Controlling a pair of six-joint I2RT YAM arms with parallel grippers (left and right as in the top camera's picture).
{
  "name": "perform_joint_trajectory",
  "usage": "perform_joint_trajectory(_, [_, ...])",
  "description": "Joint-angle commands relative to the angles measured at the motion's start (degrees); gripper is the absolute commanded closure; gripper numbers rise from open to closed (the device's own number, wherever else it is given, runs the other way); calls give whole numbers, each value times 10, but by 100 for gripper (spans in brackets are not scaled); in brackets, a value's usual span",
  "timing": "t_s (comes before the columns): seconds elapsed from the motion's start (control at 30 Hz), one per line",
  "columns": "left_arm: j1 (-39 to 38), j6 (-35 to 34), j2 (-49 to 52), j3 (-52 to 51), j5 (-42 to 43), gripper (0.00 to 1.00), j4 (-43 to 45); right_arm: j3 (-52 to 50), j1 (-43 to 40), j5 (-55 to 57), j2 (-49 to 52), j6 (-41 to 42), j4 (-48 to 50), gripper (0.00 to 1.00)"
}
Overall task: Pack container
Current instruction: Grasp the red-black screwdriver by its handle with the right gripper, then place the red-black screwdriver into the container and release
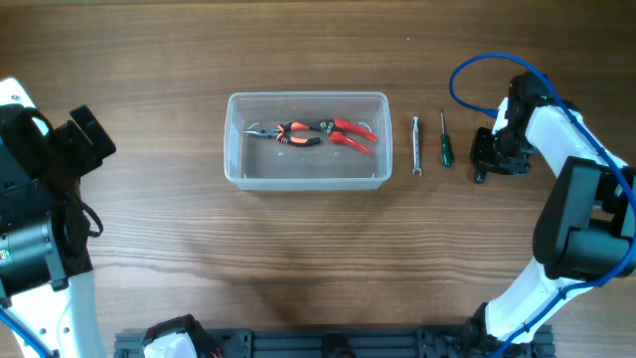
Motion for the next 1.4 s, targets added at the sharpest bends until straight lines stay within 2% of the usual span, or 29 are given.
perform_joint_trajectory(0.0, [4, -6, 0, 1, -1, 0, 2, 21, 3, -25, -28, 2, -34, 96])
perform_joint_trajectory(0.13, [4, -6, 0, 1, -1, 0, 2, 147, 33, -88, -177, 1, -125, 96])
perform_joint_trajectory(0.2, [4, -6, 0, 1, -1, 0, 2, 207, 100, -128, -266, -52, -143, 96])
perform_joint_trajectory(0.27, [4, -6, 0, 1, -1, 0, 2, 226, 216, -185, -339, -163, -122, 96])
perform_joint_trajectory(0.33, [4, -6, 0, 1, -1, 0, 2, 226, 335, -185, -362, -258, -111, 96])
perform_joint_trajectory(0.43, [4, -6, 0, 1, -1, 0, 2, 218, 455, -183, -322, -348, -106, 96])
perform_joint_trajectory(0.57, [4, -6, 0, 1, -1, 0, 2, 218, 486, -158, -159, -462, -103, 96])
perform_joint_trajectory(0.7, [4, -6, 0, 1, -1, 0, 2, 218, 486, -35, -1, -476, -50, 96])
perform_joint_trajectory(0.77, [4, -6, 0, 1, -1, 0, 2, 218, 486, -30, 43, -464, -30, 96])
perform_joint_trajectory(1.03, [4, -6, 0, 1, -1, 0, 2, 218, 493, -43, 75, -461, 91, 96])
perform_joint_trajectory(1.37, [4, -6, 0, 1, -1, 0, 2, 218, 509, -60, 113, -463, 65, 96])
